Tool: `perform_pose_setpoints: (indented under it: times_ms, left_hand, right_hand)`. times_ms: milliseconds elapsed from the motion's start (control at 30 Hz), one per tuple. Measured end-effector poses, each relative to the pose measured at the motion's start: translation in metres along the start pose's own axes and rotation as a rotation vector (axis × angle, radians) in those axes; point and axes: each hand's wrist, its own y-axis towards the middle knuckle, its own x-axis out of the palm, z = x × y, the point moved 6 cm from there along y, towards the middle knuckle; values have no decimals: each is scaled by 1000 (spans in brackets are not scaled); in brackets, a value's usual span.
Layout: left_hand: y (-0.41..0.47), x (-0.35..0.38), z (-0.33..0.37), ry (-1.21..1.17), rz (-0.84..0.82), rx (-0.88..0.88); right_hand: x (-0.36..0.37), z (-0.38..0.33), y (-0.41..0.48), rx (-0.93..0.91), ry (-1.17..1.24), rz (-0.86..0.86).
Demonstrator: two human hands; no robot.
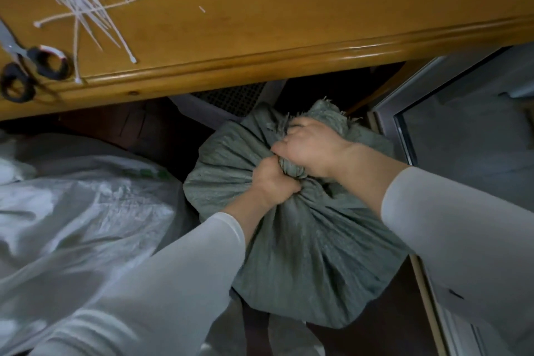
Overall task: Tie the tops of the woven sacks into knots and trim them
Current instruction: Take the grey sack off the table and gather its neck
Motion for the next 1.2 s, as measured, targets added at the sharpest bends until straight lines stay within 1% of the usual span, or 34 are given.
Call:
perform_pose_setpoints:
  times_ms: [67,133,167,200,233,267,300,333,400,467,500,533,567,600,633,667,700,733,767,800,833,867,900,933,967,1000,1033,1100,1200]
  left_hand:
    - [-7,-4,-2,-155,-46,9]
    - [-13,-9,0,-252,-68,34]
    - [-16,-14,4,-238,-21,53]
    - [-19,-20,7,-196,59,77]
    - [-24,-25,13,-147,152,97]
    - [-30,-25,18,-101,227,114]
    - [-36,-23,23,-56,284,117]
    - [-41,-18,25,-18,326,104]
    - [-44,-3,22,-13,336,67]
    - [-42,4,15,-97,332,19]
    - [-40,4,11,-139,340,-14]
    - [-38,2,7,-162,350,-35]
    - [-36,0,4,-163,359,-62]
    - [-33,-3,0,-208,382,-84]
    - [-29,-6,-6,-280,397,-113]
    - [-27,-8,-12,-428,410,-157]
    - [-26,-9,-17,-595,393,-198]
    - [-25,-8,-22,-734,367,-233]
    - [-23,-7,-26,-822,340,-263]
    - [-24,-7,-27,-908,314,-309]
    - [-26,-6,-28,-985,292,-379]
    - [-27,-6,-29,-1037,282,-444]
    - [-27,-6,-28,-1060,268,-479]
    - [-25,-6,-28,-1061,244,-479]
    - [-25,-6,-25,-1055,226,-463]
    - [-25,-6,-23,-1047,216,-450]
    - [-26,-6,-22,-1027,224,-437]
    - [-24,-9,-24,-960,280,-372]
    - [-26,-18,-13,-830,350,-173]
  right_hand:
    - [-17,0,3,-22,20,-43]
    - [-32,0,6,20,69,-105]
    - [-39,0,6,46,105,-148]
    - [-41,0,6,89,134,-215]
    - [-48,0,4,129,159,-237]
    - [-50,1,4,175,156,-293]
    - [-54,-1,3,196,147,-317]
    - [-52,-3,5,207,104,-379]
    - [-48,-9,6,236,80,-503]
    - [-44,-12,1,256,79,-629]
    - [-47,-14,-3,252,84,-642]
    - [-47,-16,-3,239,93,-623]
    - [-51,-17,-2,233,126,-566]
    - [-52,-20,0,204,132,-488]
    - [-56,-22,1,166,119,-356]
    - [-61,-24,2,116,97,-131]
    - [-70,-27,-3,69,79,165]
    - [-77,-28,-18,62,142,471]
    - [-78,-26,-39,99,282,735]
    - [-71,-21,-58,196,456,876]
    - [-55,-16,-71,338,635,888]
    - [-34,-13,-77,480,811,800]
    - [-10,-15,-76,571,937,606]
    - [12,-22,-72,590,998,411]
    - [28,-29,-66,553,1008,271]
    - [38,-34,-58,510,994,178]
    - [42,-36,-51,495,955,137]
    - [46,-33,-39,534,838,167]
    - [42,-26,-35,585,728,228]
